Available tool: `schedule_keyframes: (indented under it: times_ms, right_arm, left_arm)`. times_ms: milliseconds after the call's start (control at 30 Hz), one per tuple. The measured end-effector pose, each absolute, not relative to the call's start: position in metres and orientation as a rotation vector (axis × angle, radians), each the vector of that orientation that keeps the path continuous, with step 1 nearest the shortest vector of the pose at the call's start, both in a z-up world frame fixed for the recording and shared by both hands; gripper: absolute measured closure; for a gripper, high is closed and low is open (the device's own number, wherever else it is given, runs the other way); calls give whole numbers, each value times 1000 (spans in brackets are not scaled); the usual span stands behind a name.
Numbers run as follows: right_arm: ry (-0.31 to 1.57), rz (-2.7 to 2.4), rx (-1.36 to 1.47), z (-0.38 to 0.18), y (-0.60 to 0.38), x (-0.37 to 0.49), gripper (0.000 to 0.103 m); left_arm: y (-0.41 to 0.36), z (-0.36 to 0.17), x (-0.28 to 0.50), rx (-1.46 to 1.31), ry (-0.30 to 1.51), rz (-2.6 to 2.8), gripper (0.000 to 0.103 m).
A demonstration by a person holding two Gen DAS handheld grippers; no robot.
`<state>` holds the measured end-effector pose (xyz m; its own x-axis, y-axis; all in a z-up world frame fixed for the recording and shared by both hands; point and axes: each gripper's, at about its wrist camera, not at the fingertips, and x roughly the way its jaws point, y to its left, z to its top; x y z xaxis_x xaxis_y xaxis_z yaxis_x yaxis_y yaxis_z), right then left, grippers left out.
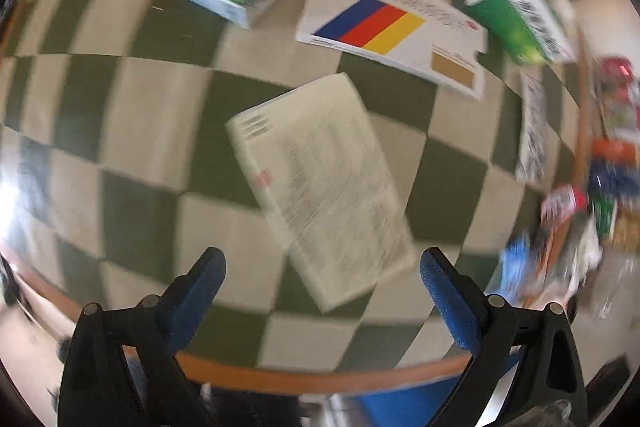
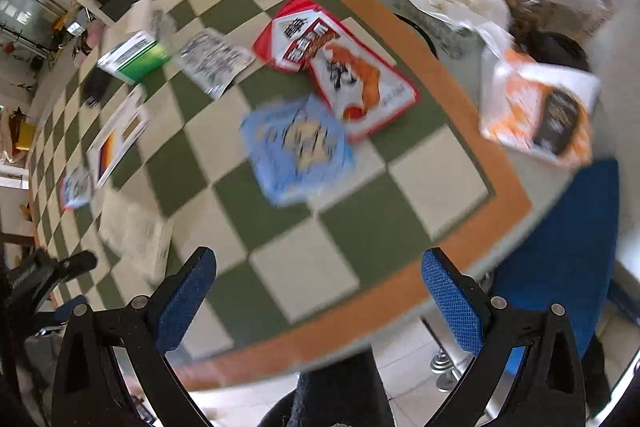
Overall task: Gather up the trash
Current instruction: 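Raise both tools back toward the table, then grasp the white medicine box with left tool while right tool grasps red snack pouch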
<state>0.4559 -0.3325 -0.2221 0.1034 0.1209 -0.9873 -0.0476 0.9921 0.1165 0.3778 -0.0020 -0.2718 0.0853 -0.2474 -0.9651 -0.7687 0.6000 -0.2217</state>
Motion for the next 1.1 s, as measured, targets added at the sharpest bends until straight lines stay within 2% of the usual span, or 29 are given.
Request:
schedule_keyframes:
  times_ms: [133,200,333,433,633,700,733,833,867,933,1033,1100]
  right_arm:
    - [1480,129,44,-242,-328,493,0]
    - [1487,127,72,-248,-331,511,0]
    - [1466,96,96,-250,-347,542,0]
    - [1473,77,64,-258,-357,564,0]
    - [1493,174,-95,-286,-334,593,0]
    - [1503,209,-165,-299,-318,598,0]
    - [1509,213,-192,-307,-311,600,3]
    - [1471,196,-185,-311,-307,602,11]
    - [1465,192,-181,-310,-306,602,18]
    - [1424,189,-169,-302,-302,598,42]
    - [1406,194,-170,-294,-295,598,60]
    - [1402,200,-151,-291,-295,597,61]
  left_arm:
    - [-5,-291,409,-843,1528,548,6]
    - [-15,-290,420,-677,1551,551,20]
    - [-50,-280,432,-235,1544,459,20]
    - [-68,-282,432,-80,1541,398,20]
    - [-58,-288,432,-224,1555,422,20]
    - [-57,-287,430,-243,1543,408,23]
    - [-57,-286,429,-250,1542,399,26]
    - [-63,-286,427,-225,1545,405,26]
    - [-65,-286,428,-219,1543,409,26]
    - [-70,-284,425,-210,1534,412,26]
    - [-69,-274,426,-194,1513,419,26]
    - [-71,-265,425,-191,1489,424,26]
